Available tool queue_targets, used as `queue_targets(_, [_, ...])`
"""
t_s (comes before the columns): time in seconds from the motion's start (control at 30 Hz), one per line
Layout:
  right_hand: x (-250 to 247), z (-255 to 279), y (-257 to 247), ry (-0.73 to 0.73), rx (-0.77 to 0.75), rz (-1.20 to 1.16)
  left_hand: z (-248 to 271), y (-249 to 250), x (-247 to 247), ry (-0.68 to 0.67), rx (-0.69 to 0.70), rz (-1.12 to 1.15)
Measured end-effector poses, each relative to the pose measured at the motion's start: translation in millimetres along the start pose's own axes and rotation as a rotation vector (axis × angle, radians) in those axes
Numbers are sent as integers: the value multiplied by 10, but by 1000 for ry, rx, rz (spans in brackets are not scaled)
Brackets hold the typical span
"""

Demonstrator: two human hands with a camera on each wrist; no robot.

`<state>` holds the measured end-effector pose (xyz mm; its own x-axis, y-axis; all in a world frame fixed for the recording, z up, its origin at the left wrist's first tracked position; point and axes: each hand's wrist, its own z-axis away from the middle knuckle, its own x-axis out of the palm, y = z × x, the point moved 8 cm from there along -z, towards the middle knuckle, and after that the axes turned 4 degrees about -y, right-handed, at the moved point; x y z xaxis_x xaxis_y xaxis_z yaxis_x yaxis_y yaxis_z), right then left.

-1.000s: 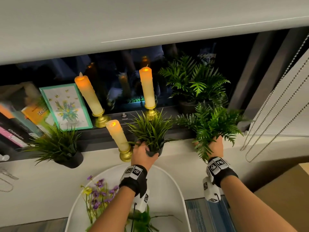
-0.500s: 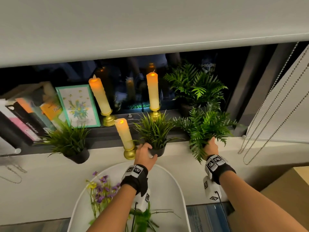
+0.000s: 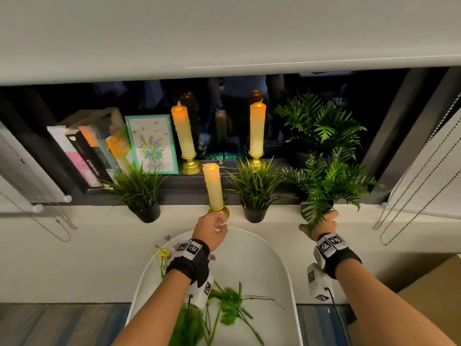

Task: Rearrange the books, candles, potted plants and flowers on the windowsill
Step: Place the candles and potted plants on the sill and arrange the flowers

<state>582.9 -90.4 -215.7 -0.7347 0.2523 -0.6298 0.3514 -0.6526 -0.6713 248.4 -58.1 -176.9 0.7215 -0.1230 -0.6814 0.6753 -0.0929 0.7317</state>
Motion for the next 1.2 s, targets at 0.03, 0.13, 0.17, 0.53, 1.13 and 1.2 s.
queue_targets(0.03, [49, 17, -19, -17, -12, 17, 29, -52, -64, 7, -8, -5])
queue_targets(0.13, [265, 103, -72, -125, -63, 148, 107, -228, -274, 40, -43, -29])
queue_targets(0.17, [354, 107, -68, -162, -69, 165, 122, -300, -341, 51, -64, -38])
queue_targets(0.53, [1242, 818, -514, -455, -312, 272, 352, -912, -707, 12, -174, -77])
queue_targets(1.13, [2484, 1807, 115, -498, -588, 810, 1114, -1799, -4, -609, -444, -391])
queue_targets(1.2, [2638, 1985, 85, -608, -607, 734, 1151, -1797, 72, -597, -425, -345])
